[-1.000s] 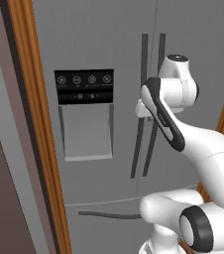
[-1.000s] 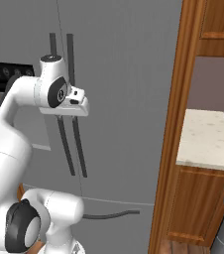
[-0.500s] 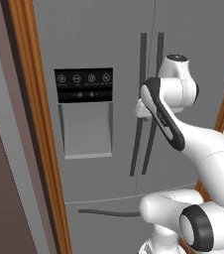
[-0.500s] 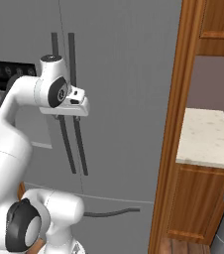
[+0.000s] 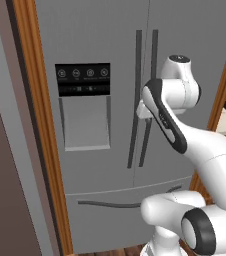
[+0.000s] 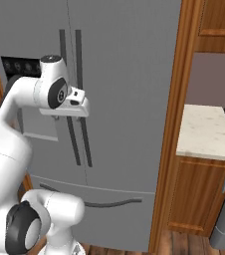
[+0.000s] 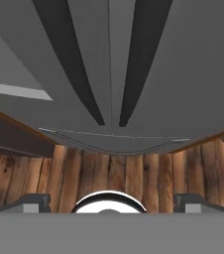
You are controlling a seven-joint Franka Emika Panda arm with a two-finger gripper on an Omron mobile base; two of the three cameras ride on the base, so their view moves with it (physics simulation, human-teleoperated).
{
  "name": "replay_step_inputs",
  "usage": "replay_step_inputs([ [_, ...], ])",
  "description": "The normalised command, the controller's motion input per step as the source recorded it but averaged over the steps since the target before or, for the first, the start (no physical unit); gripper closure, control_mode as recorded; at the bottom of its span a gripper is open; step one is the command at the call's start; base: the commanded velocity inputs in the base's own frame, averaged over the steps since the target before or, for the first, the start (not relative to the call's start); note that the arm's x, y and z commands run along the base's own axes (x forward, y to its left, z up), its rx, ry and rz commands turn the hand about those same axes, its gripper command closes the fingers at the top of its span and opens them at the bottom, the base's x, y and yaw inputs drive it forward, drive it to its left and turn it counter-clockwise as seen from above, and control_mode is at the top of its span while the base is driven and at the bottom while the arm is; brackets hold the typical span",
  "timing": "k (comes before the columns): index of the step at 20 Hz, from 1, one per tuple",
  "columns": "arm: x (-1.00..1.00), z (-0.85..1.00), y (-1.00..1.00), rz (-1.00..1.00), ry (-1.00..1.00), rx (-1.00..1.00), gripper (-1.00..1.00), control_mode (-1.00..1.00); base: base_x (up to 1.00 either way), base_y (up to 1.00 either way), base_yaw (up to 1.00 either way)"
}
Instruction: Gather the eggplant and avocado from the fridge and place them on a tray on the dining counter. Then gather the steaks from the fridge and place them on the other tray.
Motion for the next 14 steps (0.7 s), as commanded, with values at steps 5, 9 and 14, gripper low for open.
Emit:
replay_step_inputs([
  [5, 0.0, 0.01, 0.0, 0.0, -0.18, 0.01, -1.0, -1.0, 0.0, 0.0, 0.0],
  [9, 0.14, 0.25, 0.0, 0.0, -0.46, 0.03, -1.0, -1.0, 0.0, 0.0, 0.0],
  [14, 0.28, 0.26, 0.0, 0.0, -0.46, 0.05, -1.0, -1.0, 0.0, 0.0, 0.0],
])
